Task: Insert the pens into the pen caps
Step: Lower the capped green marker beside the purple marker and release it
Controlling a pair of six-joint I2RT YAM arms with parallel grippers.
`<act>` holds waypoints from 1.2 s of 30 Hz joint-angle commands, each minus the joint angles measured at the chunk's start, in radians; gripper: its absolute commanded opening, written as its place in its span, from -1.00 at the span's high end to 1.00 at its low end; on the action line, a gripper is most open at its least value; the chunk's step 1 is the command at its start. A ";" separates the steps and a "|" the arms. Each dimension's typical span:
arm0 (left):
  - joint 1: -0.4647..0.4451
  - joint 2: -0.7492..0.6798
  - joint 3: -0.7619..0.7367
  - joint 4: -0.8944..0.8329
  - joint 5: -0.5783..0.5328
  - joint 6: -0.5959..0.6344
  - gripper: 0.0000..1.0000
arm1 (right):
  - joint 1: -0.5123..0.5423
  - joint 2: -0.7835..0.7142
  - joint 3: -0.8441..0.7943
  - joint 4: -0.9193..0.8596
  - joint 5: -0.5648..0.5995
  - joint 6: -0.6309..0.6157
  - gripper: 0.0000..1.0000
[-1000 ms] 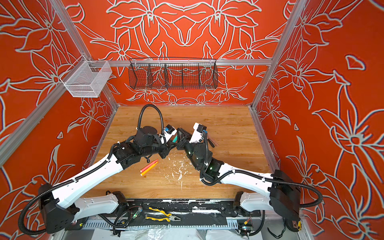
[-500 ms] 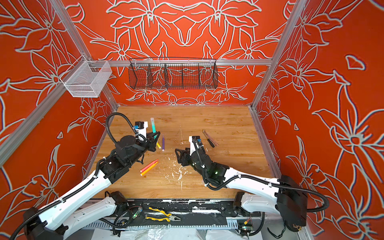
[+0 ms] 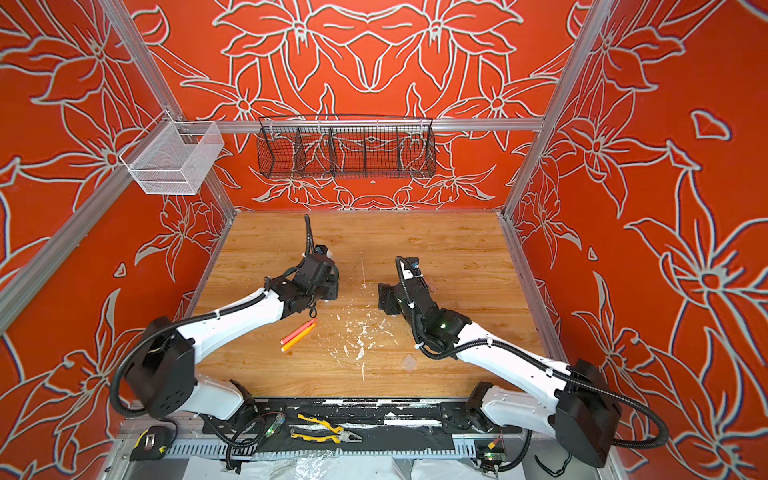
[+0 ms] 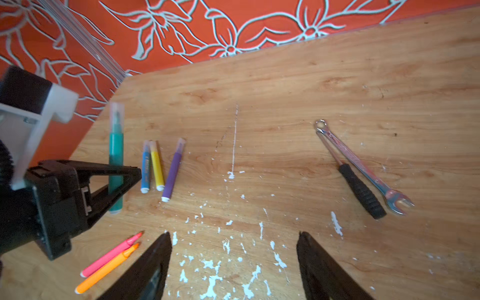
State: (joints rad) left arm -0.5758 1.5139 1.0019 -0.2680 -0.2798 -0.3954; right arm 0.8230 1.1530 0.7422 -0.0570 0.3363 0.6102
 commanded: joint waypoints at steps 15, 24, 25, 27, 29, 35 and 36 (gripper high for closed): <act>0.060 0.344 0.250 -0.224 0.161 -0.059 1.00 | -0.008 0.071 0.078 -0.100 -0.006 0.003 -0.59; 0.068 0.466 0.373 -0.362 0.179 -0.058 0.97 | -0.012 0.099 0.095 -0.112 -0.018 0.003 -0.58; 0.068 0.472 0.377 -0.368 0.178 -0.058 0.90 | -0.013 0.102 0.097 -0.116 -0.016 0.002 -0.59; 0.070 0.473 0.379 -0.369 0.185 -0.054 0.78 | -0.015 0.103 0.100 -0.119 -0.017 0.001 -0.59; 0.070 0.471 0.377 -0.369 0.192 -0.050 0.65 | -0.014 0.104 0.100 -0.119 -0.017 0.002 -0.59; 0.070 0.426 0.354 -0.356 0.197 -0.022 0.23 | -0.017 0.100 0.103 -0.124 -0.017 0.001 -0.58; 0.070 0.409 0.338 -0.344 0.196 -0.016 0.18 | -0.017 0.099 0.102 -0.123 -0.018 0.003 -0.59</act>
State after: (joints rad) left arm -0.5102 1.9736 1.3582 -0.5983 -0.0872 -0.4248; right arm 0.8108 1.2510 0.8135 -0.1543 0.3302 0.6098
